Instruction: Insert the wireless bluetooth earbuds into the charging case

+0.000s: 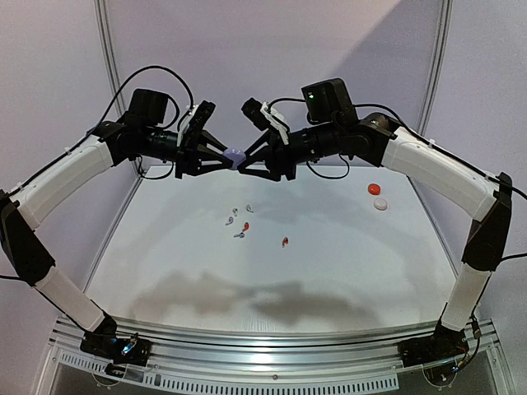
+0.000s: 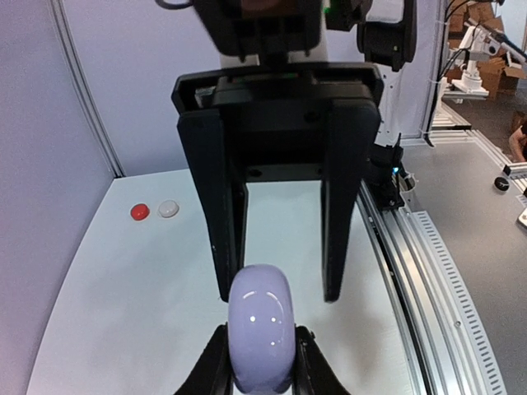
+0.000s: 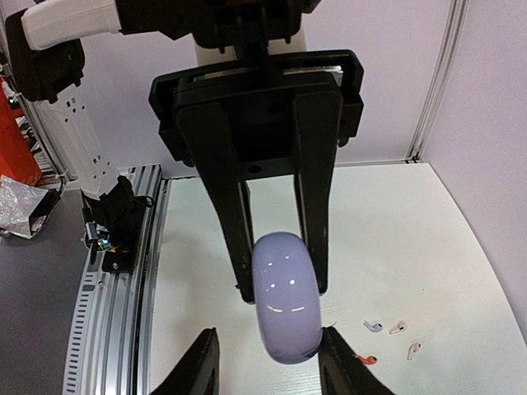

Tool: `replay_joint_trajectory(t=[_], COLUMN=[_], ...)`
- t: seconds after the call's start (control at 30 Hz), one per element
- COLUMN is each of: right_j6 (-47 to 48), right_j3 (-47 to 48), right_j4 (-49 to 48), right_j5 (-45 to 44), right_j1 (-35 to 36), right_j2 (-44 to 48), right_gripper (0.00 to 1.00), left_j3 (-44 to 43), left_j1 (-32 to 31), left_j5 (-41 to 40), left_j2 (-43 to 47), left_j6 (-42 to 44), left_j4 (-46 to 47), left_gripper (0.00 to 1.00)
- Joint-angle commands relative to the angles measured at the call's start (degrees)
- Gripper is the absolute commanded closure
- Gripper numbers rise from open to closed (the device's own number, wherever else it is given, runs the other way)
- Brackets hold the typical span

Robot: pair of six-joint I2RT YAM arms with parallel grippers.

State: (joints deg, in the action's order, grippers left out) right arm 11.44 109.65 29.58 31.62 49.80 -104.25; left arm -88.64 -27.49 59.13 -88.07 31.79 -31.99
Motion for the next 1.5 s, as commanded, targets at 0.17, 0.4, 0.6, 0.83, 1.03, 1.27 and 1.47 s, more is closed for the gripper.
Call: replay_joint_trajectory(t=[0.17,0.4,0.6,0.83,1.03,1.27,1.47], right_j6=[0.09,-0.63,-1.08,-3.51,-3.95,-3.94,-4.05], right_j3=[2.44,2.6,1.61,-0.57,-0.44,-0.38,-0.22], right_j4=[0.03,0.2,-0.95,-6.69,-7.56,-8.21,-8.63], right_j5=[1.45,2.53,1.78,3.12,2.91,2.31,2.49], right_j1=[-0.01,0.0,-0.03,0.02,0.02,0.12,0.11], right_j2=[-2.42,-2.65,-0.66,1.27,0.86,0.54,0.2], right_gripper=[0.76,1.0,1.0,1.0,1.0,1.0,1.0], left_j3=[0.31,0.6,6.49,18.97,19.68,19.89,20.09], left_j1=[-0.85,-0.87,1.63,2.71,1.94,1.41,1.21], left_j5=[0.88,1.64,2.4,4.18,2.71,4.78,5.17], left_j2=[1.14,1.2,3.5,8.52,7.93,7.78,7.83], left_j6=[1.25,0.6,-9.38,-26.48,-31.26,-33.48,-33.24], left_j4=[-1.98,-2.64,5.64,30.26,36.77,39.14,38.58], left_gripper=[1.0,1.0,0.25,0.5,0.59,0.62,0.99])
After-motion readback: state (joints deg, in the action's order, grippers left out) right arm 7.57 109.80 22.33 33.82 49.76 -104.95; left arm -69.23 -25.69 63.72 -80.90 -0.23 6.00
